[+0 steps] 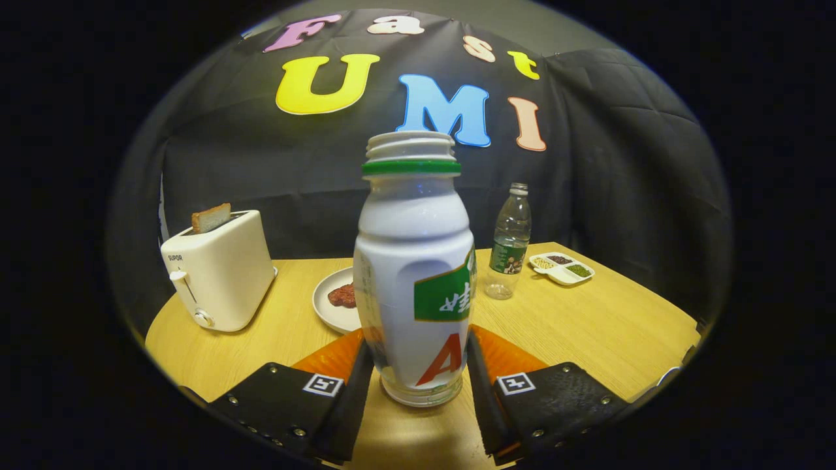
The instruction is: Take the bottle from table, then pour the juice into the cup, finally place the bottle on the coaster
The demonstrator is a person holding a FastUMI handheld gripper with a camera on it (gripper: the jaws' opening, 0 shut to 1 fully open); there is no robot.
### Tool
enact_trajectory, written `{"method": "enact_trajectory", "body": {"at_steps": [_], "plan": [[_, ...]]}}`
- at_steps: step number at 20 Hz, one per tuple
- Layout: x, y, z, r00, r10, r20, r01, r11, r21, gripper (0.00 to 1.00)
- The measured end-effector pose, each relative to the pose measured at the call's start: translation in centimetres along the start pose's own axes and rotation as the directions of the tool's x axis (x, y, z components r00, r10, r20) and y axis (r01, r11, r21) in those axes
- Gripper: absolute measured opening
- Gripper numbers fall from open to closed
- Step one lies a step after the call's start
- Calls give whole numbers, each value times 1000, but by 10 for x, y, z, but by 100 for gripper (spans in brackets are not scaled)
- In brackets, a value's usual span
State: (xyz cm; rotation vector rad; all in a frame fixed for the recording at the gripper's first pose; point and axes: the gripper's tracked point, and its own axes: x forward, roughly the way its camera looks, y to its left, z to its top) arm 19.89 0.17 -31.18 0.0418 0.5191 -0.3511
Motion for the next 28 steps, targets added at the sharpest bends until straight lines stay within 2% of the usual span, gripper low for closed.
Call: {"method": "enact_trajectory", "body": {"at_steps": [12, 16, 24, 26, 28], "plan": [[36, 13, -16, 996, 91, 9, -90, 996, -19, 75], [38, 13, -24, 995, 99, 3, -99, 994, -48, 76], [36, 7, -29, 995, 97, -2, -97, 995, -16, 79], [33, 5, -30, 995, 95, -4, -95, 995, -19, 87], [31, 3, -29, 995, 98, -2, -98, 995, -10, 88]]}}
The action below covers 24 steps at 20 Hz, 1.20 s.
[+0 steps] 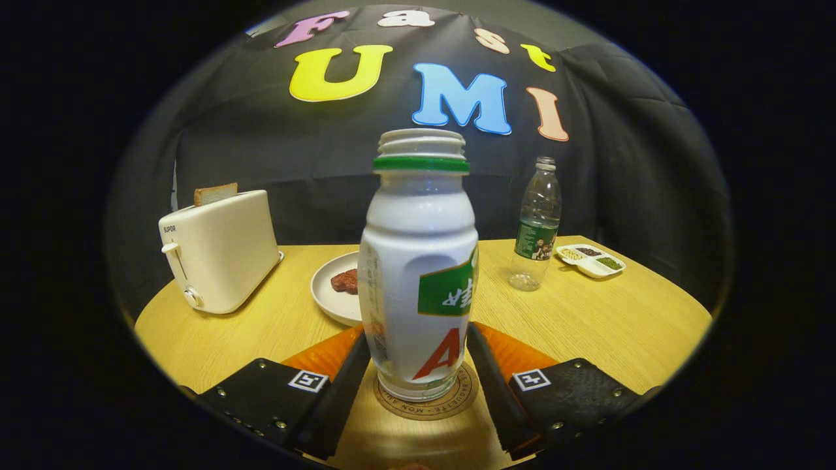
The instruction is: Take the bottle from table, then pour the juice into the cup, finally place the bottle on the coaster
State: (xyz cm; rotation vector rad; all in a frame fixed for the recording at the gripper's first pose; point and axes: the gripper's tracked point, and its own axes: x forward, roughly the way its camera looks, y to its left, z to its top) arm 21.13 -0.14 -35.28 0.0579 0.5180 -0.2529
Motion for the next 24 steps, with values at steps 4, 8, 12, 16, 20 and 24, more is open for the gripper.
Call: {"method": "enact_trajectory", "body": {"at_steps": [4, 8, 12, 16, 20, 24], "plan": [[-13, 0, 12, 1000, 10, 27, -10, 1000, 5, 88], [-40, 0, 33, 998, 26, 60, -26, 1000, 6, 88], [-76, 3, 64, 992, 61, 113, -61, 998, -6, 88], [-114, 5, 99, 981, 96, 170, -95, 995, -13, 88], [-155, 5, 134, 968, 118, 220, -121, 993, -2, 88], [-196, -5, 159, 955, 130, 266, -137, 990, 11, 88]]}}
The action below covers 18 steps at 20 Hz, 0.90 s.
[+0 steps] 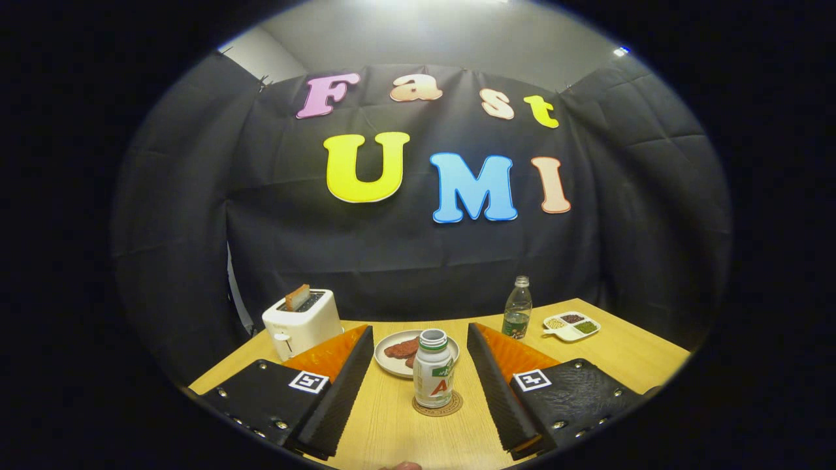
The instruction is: Take the bottle from table, then pour the juice into the cup, finally place the bottle on the coaster
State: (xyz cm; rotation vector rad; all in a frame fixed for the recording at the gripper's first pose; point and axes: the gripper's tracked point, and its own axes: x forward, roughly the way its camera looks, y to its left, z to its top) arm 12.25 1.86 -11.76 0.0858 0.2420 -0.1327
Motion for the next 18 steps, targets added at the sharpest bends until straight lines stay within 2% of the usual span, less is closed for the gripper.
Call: {"method": "enact_trajectory", "body": {"at_steps": [7, 11, 18], "plan": [[-57, -7, 41, 997, 25, 73, -26, 1000, 14, 88], [-83, -8, 46, 995, 42, 95, -45, 999, 27, 88], [-109, -7, 54, 991, 46, 125, -44, 999, -18, 87]]}}
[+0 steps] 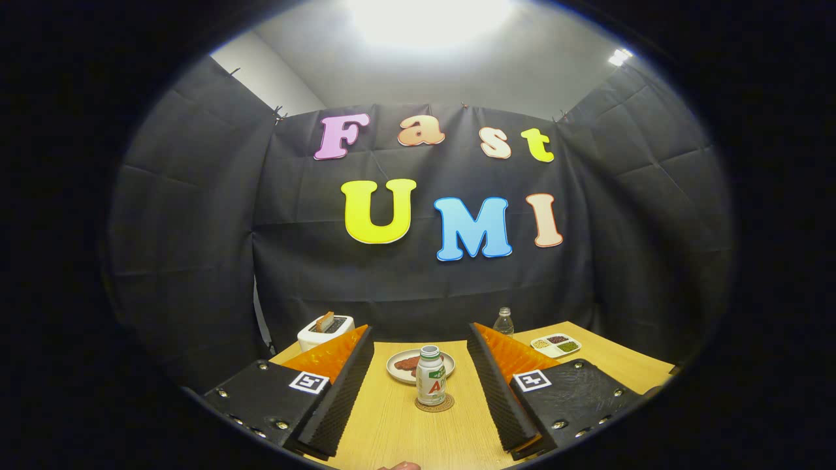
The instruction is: Take the bottle from table, then pour the juice into the cup, finally place the bottle on the coaster
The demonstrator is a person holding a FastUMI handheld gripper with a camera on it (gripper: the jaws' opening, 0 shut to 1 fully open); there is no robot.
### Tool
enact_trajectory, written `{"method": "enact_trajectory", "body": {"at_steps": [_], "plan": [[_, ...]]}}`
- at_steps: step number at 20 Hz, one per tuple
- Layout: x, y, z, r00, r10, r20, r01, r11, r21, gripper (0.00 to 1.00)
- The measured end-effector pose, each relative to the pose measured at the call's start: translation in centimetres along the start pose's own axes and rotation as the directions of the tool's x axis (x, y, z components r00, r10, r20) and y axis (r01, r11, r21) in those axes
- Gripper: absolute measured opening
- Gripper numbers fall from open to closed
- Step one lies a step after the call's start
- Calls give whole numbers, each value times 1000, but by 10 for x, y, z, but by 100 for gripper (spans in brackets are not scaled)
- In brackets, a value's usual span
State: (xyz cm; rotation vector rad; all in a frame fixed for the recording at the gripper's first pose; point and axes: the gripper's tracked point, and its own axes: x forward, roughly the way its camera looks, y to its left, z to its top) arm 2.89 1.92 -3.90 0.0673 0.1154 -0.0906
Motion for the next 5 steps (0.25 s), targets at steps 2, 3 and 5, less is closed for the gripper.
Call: {"method": "enact_trajectory", "body": {"at_steps": [2, 3, 5], "plan": [[-2, 0, 4, 1000, 1, 12, -1, 1000, 1, 87], [-2, 1, 4, 1000, 3, 13, -3, 1000, 6, 87], [-2, 3, 3, 1000, 8, 10, -8, 1000, 9, 87]]}}
